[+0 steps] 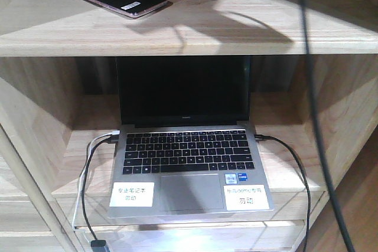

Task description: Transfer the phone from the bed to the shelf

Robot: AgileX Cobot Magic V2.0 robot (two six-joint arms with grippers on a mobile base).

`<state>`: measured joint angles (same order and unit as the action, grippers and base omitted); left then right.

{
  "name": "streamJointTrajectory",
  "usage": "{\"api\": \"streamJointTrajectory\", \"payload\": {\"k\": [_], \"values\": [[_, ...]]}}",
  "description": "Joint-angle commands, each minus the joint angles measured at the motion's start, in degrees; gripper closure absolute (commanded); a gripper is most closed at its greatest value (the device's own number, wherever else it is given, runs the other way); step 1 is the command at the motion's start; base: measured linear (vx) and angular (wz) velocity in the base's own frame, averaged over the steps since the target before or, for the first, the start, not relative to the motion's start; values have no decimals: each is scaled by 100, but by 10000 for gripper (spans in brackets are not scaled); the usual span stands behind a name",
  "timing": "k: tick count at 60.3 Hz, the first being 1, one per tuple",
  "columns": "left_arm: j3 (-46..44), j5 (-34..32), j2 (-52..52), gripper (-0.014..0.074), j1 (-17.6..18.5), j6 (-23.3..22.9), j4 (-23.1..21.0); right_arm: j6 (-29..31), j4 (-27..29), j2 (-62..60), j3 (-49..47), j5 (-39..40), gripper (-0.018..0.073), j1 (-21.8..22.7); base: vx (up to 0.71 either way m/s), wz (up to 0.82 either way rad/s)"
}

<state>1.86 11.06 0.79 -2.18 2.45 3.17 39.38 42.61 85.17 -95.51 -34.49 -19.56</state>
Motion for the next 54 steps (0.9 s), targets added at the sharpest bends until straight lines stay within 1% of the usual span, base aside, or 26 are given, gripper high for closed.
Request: {"api": "streamJointTrajectory", "payload": {"k": [1, 12, 16, 34, 43, 54], "values": [[-146, -405, 57, 596, 2, -22, -26, 262, 122, -862, 797, 1055, 562, 11, 0, 0], [-146, -405, 57, 596, 2, -22, -26, 325, 116, -1998, 2295, 1792, 562, 11, 0, 0], [-146, -405, 57, 596, 2, -22, -26, 406, 116, -2375, 2769, 1978, 562, 11, 0, 0], [-146, -405, 57, 596, 2, -22, -26, 409, 121, -4175, 4940, 2779, 562, 11, 0, 0], [-146, -405, 57, 596, 2, -22, -26, 409, 121, -5092, 5866, 3044, 562, 11, 0, 0], [-146, -405, 57, 596, 2, -22, -26, 409, 121, -6217, 6839, 3046, 562, 11, 0, 0]]}}
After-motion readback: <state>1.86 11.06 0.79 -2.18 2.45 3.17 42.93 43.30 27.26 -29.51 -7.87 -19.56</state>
